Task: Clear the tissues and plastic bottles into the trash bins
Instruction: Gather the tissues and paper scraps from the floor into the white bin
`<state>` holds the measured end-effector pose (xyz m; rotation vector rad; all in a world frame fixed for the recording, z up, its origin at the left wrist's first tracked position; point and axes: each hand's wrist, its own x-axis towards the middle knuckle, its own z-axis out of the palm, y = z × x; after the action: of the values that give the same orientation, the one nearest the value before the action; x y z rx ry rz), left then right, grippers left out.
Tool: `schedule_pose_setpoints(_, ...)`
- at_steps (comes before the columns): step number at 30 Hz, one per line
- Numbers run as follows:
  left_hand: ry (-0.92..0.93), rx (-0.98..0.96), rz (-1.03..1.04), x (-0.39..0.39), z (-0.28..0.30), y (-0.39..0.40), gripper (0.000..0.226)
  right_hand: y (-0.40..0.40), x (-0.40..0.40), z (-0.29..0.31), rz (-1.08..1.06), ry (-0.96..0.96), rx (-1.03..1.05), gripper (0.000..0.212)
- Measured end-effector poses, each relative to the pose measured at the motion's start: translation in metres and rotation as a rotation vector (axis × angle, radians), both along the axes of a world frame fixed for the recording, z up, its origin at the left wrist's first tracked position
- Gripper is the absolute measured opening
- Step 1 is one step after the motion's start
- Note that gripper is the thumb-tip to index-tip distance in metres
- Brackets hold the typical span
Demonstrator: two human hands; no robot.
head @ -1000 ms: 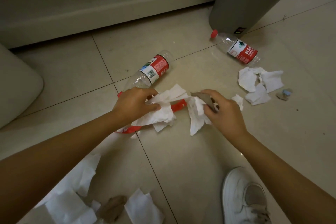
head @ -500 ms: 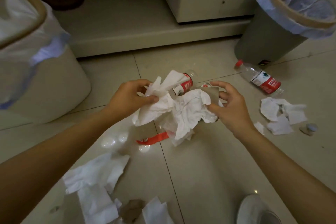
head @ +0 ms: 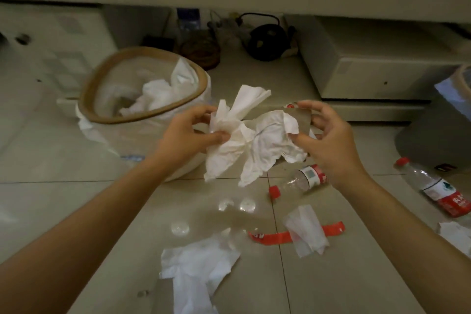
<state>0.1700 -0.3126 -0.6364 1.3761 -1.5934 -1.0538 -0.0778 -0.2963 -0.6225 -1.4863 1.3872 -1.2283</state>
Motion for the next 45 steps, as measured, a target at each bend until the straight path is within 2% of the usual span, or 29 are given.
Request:
schedule_pose_setpoints(8, -0.03, -0.179, 0.184, 0.063, 0.052, -0.007, 0.044, -0.033, 0.074, 0.037, 0.097, -0.057, -0.105, 0.049)
schedule_pose_setpoints(12, 0.021, -0.249, 0.282, 0.087, 0.068, -0.021, 0.04, -0.062, 0.117, 0.053, 0.124, -0.072, -0.174, 0.048)
schedule_pose_setpoints(16, 0.059, -0.249, 0.432, 0.112, 0.064, -0.046, 0.04, -0.096, 0.16, 0.053, 0.138, -0.098, -0.203, 0.046)
schedule_pose_setpoints(21, -0.071, -0.218, 0.499, 0.139, 0.044, -0.082, 0.054, -0.135, 0.204, 0.032, 0.131, -0.028, -0.226, 0.041)
schedule_pose_setpoints(23, -0.212, -0.192, 0.48, 0.145, 0.032, -0.092, 0.06, -0.149, 0.216, 0.018, 0.111, 0.063, -0.191, 0.04)
schedule_pose_setpoints(25, -0.495, -0.121, 0.383, 0.15, 0.018, -0.1, 0.058, -0.162, 0.221, 0.003, 0.148, 0.277, -0.088, 0.034)
schedule_pose_setpoints(27, -0.84, 0.07, 0.199, 0.152, 0.009, -0.106, 0.047, -0.168, 0.224, -0.005, 0.257, 0.583, 0.027, 0.02)
schedule_pose_setpoints(29, -0.987, 0.237, 0.049, 0.148, 0.004, -0.109, 0.046, -0.167, 0.226, -0.003, 0.333, 0.684, 0.051, 0.016)
schedule_pose_setpoints(30, -0.981, 0.243, 0.028, 0.145, 0.001, -0.111, 0.05, -0.164, 0.225, -0.001, 0.346, 0.661, 0.046, 0.016)
schedule_pose_setpoints(32, -0.895, 0.115, 0.105, 0.141, 0.001, -0.112, 0.057, -0.156, 0.22, 0.005, 0.332, 0.556, 0.008, 0.022)
schedule_pose_setpoints(34, -0.778, -0.054, 0.241, 0.135, 0.006, -0.105, 0.052, -0.145, 0.207, 0.009, 0.303, 0.434, -0.055, 0.026)
schedule_pose_setpoints(36, -0.587, -0.174, 0.281, 0.123, 0.014, -0.092, 0.045, -0.127, 0.191, 0.013, 0.309, 0.314, -0.084, 0.027)
schedule_pose_setpoints(39, -0.353, -0.252, 0.187, 0.096, 0.023, -0.063, 0.043, -0.095, 0.161, 0.015, 0.333, 0.201, -0.109, 0.029)
schedule_pose_setpoints(41, -0.287, -0.276, 0.1, 0.076, 0.025, -0.044, 0.045, -0.074, 0.137, 0.011, 0.33, 0.183, -0.122, 0.029)
schedule_pose_setpoints(45, -0.178, -0.182, -0.109, 0.031, 0.015, -0.018, 0.047, -0.037, 0.081, -0.012, 0.307, 0.193, 0.017, 0.033)
